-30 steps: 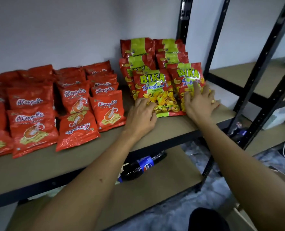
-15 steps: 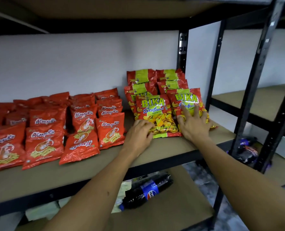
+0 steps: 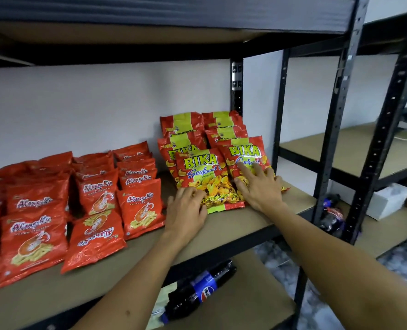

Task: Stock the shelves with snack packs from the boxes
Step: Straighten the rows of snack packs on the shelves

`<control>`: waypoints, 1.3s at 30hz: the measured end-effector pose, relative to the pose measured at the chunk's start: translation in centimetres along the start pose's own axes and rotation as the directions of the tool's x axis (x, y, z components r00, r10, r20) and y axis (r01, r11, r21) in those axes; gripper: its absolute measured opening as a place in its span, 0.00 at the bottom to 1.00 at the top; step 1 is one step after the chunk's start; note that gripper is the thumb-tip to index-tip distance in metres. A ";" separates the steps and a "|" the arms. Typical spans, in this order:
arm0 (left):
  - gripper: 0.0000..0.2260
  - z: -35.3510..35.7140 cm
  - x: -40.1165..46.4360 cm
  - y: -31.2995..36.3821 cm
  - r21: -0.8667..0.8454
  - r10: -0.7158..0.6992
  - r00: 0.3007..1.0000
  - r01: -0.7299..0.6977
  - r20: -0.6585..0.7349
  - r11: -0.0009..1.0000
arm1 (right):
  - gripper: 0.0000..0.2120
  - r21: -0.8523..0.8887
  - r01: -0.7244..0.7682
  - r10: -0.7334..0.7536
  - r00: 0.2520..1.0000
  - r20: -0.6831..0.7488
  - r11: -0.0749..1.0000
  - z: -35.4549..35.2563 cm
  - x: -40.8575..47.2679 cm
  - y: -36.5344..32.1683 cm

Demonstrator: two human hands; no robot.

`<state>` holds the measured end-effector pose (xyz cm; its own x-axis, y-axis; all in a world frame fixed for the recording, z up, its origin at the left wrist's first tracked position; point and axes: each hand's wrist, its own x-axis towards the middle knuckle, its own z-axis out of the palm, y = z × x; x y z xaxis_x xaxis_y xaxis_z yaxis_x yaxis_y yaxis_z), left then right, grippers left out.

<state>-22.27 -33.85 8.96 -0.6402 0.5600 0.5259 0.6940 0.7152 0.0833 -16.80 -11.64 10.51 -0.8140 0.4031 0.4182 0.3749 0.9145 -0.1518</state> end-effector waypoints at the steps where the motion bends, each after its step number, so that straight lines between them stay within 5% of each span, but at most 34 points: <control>1: 0.14 0.0 0.1 0.2 0.006 0.009 1.000 -0.009 0.004 1.000 | 0.28 0.000 -0.001 0.001 1.000 0.000 1.000 -0.1 0.0 0.3; 8: 0.24 -0.7 1.2 2.4 0.081 -0.036 0.997 0.042 -0.070 0.996 | 0.34 -0.071 0.028 -0.030 0.999 -0.037 0.997 -0.8 -0.2 1.1; 13: 0.32 0.6 2.9 5.1 0.086 -0.019 0.992 0.008 0.124 0.996 | 0.38 -0.065 0.056 -0.061 0.995 -0.078 0.996 -0.7 -1.5 4.4; 17: 0.35 1.6 3.5 4.1 0.110 -0.074 0.990 0.061 0.122 0.992 | 0.35 0.028 0.133 -0.132 0.990 -0.047 0.991 0.3 0.3 4.1; 26: 0.35 4.2 5.8 2.8 0.078 -0.162 0.985 0.157 0.055 0.984 | 0.32 0.088 0.279 -0.277 0.960 -0.027 0.956 3.0 4.9 5.0; 39: 0.35 7.6 9.8 1.1 0.109 -0.172 0.985 0.171 -0.004 0.979 | 0.33 0.086 0.277 -0.273 0.960 -0.058 0.957 5.7 9.3 4.8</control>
<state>-30.30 -24.43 7.75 -0.7484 0.4270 0.5075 0.5341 0.8417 0.0793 -25.09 -3.30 8.61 -0.8581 0.1357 0.4953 0.0951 0.9897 -0.1066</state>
